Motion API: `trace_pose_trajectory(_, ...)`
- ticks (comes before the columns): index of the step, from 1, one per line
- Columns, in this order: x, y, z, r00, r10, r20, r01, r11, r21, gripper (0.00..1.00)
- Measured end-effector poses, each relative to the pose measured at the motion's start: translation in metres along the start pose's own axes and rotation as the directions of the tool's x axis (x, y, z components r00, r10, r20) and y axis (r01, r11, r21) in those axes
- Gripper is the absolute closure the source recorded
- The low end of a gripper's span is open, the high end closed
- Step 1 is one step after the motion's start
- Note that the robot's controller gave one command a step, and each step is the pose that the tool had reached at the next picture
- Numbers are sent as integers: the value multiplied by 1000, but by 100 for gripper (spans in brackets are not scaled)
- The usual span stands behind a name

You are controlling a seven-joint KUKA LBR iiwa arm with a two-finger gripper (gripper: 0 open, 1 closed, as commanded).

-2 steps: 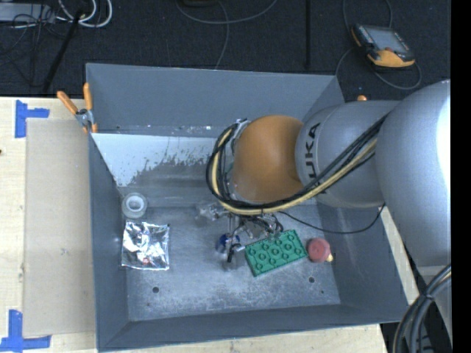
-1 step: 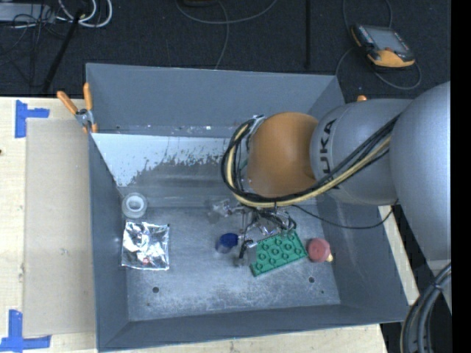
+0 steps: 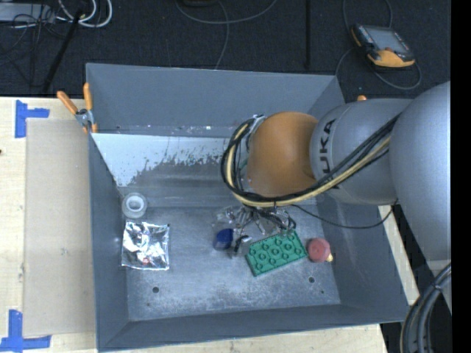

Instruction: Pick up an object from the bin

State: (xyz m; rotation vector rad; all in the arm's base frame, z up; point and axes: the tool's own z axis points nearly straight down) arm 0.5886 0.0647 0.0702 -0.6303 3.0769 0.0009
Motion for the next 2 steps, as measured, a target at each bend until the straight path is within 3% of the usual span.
trace_pose_trajectory(1, 0, 0, -6, 1000, 4, 1, -4, 1000, 0, 100)
trace_pose_trajectory(2, -2, 0, -49, 1000, 7, 4, -7, 1000, 2, 100)
